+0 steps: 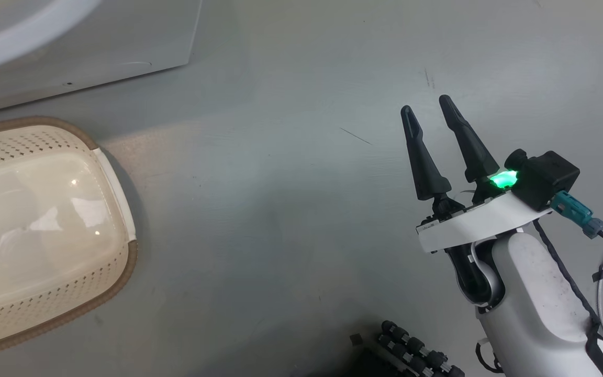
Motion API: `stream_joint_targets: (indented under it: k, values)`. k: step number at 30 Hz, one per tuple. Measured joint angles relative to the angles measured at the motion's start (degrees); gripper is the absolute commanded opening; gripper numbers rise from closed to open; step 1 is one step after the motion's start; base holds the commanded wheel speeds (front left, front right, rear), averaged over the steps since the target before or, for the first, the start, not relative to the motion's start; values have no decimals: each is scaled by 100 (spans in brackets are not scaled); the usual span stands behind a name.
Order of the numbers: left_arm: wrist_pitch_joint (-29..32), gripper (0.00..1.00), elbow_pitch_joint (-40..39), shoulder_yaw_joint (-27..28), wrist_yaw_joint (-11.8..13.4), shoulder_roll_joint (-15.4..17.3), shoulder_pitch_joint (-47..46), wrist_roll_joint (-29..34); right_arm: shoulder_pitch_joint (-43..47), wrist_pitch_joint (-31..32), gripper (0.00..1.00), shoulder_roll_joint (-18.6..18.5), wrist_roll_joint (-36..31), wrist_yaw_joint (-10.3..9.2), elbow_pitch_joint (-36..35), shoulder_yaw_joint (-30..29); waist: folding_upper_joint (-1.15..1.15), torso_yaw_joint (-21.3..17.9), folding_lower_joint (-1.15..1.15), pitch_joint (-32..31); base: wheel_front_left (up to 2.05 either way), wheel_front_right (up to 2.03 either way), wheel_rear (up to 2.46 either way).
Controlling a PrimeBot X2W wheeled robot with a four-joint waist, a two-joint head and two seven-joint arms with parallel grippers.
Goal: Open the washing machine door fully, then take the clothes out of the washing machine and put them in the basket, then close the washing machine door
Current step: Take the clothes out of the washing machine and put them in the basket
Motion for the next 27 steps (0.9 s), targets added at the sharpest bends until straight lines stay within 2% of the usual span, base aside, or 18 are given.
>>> stream_joint_targets:
  k: [8, 9, 10, 11, 19, 27]
  values:
    - [155, 100, 100, -15, 0, 19, -65, 12, -5, 0, 100, 10, 0, 0, 20, 15, 0, -29, 0, -1, 0, 0, 0]
    - [211, 66, 127, -11, 0, 20, -106, 12, -5, 0, 100, 10, 0, 0, 22, 15, 0, -32, 0, 2, 0, 0, 0]
    - [233, 18, 135, -11, 0, 20, -121, 12, -6, 0, 100, 10, 0, 0, 22, 15, 0, -33, 0, 3, 0, 0, 0]
    - [246, 0, 142, -7, 0, 20, -132, 11, -7, 0, 100, 10, 0, 0, 22, 15, 0, -33, 0, 5, 0, 0, 0]
    - [280, 0, 164, 30, 0, 11, -158, 8, -22, 0, 100, 10, 0, 0, 23, -8, 0, -9, 0, 13, 0, 0, 0]
    - [-93, 0, 214, 109, 0, -98, -152, -51, -48, 0, 100, 8, -9, 0, 88, -87, 0, 50, 0, -119, 0, 0, 0]
